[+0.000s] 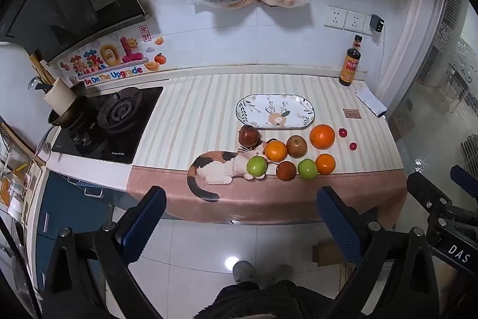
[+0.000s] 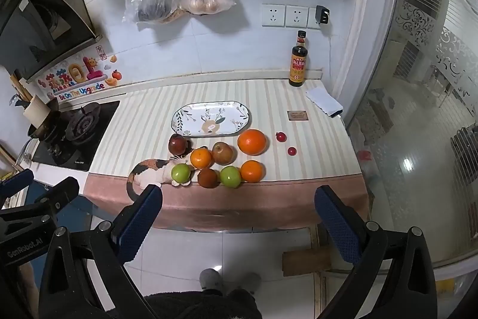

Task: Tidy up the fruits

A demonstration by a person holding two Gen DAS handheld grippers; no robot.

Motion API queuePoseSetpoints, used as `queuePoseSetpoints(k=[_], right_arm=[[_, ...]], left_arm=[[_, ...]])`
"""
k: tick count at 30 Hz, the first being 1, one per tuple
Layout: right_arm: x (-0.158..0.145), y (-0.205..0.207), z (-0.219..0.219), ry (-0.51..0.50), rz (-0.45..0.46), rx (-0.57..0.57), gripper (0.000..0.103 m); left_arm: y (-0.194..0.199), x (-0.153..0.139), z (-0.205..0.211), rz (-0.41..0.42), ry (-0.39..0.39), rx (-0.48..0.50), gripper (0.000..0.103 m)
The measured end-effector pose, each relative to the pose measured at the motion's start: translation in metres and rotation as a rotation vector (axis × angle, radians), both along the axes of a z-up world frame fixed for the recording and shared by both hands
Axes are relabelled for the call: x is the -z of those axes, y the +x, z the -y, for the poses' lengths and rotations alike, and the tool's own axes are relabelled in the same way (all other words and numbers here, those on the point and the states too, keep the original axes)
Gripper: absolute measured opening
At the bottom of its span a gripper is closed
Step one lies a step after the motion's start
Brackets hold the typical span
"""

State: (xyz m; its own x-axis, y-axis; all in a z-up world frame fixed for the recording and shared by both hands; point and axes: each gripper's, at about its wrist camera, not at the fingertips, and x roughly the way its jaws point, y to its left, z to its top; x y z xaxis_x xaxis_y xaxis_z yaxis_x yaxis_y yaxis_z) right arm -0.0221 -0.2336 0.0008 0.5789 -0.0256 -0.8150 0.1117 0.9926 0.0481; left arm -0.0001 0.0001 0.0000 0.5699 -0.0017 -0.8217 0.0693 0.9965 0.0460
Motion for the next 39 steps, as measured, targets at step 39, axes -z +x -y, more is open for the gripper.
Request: queuePoseSetpoints(k=[39], right_arm=[[0.0009, -0.0064, 0.0044, 0.009, 0.003, 0.03, 0.103]], left_arm=[[-0.0002, -0.0006, 0.0, -0.002, 0.007, -0.001, 0.103]])
